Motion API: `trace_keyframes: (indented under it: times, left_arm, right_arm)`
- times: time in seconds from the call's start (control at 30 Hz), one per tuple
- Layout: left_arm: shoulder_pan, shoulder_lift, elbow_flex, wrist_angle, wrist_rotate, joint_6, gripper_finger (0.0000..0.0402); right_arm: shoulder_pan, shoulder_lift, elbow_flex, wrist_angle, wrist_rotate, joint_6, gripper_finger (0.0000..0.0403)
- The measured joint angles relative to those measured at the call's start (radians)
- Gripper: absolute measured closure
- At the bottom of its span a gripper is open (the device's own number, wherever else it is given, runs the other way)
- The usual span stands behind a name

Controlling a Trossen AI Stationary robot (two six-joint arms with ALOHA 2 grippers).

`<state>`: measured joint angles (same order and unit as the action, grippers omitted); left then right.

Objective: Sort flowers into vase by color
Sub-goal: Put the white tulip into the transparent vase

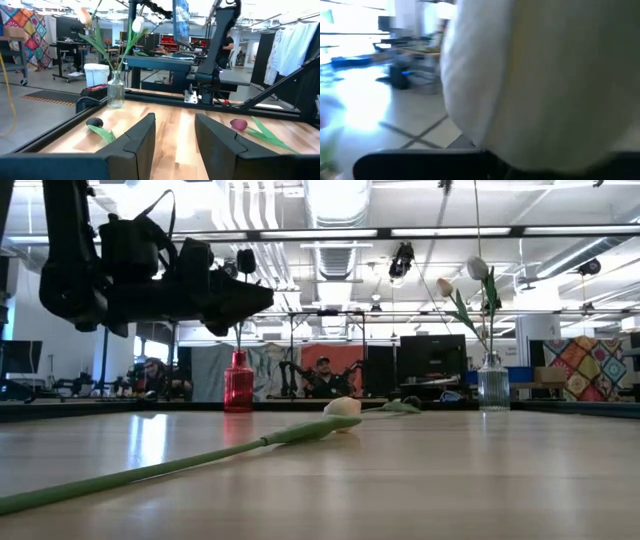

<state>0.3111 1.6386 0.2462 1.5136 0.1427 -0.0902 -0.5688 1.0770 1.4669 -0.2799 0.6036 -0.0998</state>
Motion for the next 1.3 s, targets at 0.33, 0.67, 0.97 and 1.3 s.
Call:
trace_keyframes:
  times: [0.33,0.67,0.97,1.3]
  left_arm:
    - [0.0,0.0,-0.001,-0.004,-0.031,0.001,0.0279]
    - [0.0,0.0,-0.003,-0.013,-0.03,0.003,0.0279]
    - [0.0,0.0,-0.006,-0.012,-0.029,0.003,0.0279]
    - [0.0,0.0,-0.007,-0.014,-0.029,0.0,0.0279]
  right_arm:
    - [-0.277,0.024,0.003,-0.117,-0.039,0.084,0.0391]
    - [-0.295,0.12,0.127,-0.24,-0.018,0.134,0.0391]
    - [-0.31,0.312,0.437,-0.529,-0.027,0.109,0.0391]
    - [-0.416,0.529,0.652,-0.737,-0.088,0.121,0.0391]
